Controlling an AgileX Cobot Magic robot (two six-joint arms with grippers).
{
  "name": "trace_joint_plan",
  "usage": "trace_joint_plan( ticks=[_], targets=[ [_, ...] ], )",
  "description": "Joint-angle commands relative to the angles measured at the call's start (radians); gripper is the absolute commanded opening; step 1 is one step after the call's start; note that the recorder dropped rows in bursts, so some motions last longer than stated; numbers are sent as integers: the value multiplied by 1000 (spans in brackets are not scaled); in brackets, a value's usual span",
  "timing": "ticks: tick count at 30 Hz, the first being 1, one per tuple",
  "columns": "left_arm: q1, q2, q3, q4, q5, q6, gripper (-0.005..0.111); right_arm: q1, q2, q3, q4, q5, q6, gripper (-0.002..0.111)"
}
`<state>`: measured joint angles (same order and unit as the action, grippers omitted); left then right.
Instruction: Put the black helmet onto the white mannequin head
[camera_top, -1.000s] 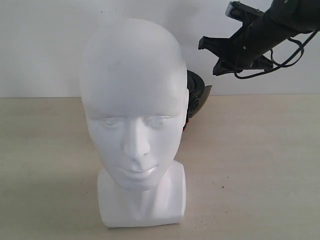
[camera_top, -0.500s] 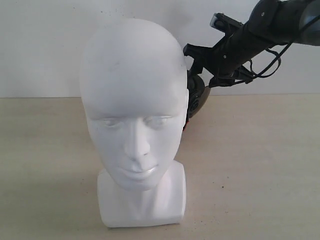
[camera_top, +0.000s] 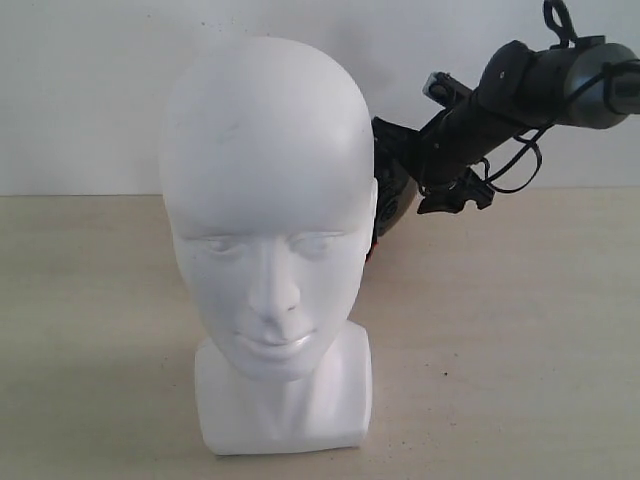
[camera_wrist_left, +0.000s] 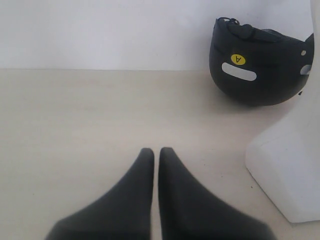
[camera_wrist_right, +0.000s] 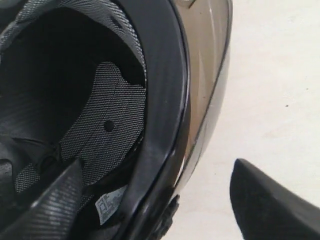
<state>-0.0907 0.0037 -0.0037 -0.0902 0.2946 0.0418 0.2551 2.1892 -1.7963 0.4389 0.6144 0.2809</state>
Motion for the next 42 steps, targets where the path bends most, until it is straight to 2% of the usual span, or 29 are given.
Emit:
trace_joint_plan(
  ticks=[1,11,18,22,29,33,42],
  targets=[
    [0,-4,4,1,1,5,4,-2,11,-21,11,9,6,63],
    [0,-4,4,1,1,5,4,-2,11,-21,-2,23,-1,1],
    [0,-4,4,1,1,5,4,-11,0,-21,-18,13,-1,0],
    [0,-4,4,1,1,5,4,-43,-39,-21,-154,38,10,0],
    [0,-4,4,1,1,5,4,-129,-56,-20,-309,271,36,0],
    [0,-4,4,1,1,5,4,-135,-94,-18,-506,401,36,0],
    [0,-4,4,1,1,5,4,-135,-195,-1,-527,547,-38,0]
  ],
)
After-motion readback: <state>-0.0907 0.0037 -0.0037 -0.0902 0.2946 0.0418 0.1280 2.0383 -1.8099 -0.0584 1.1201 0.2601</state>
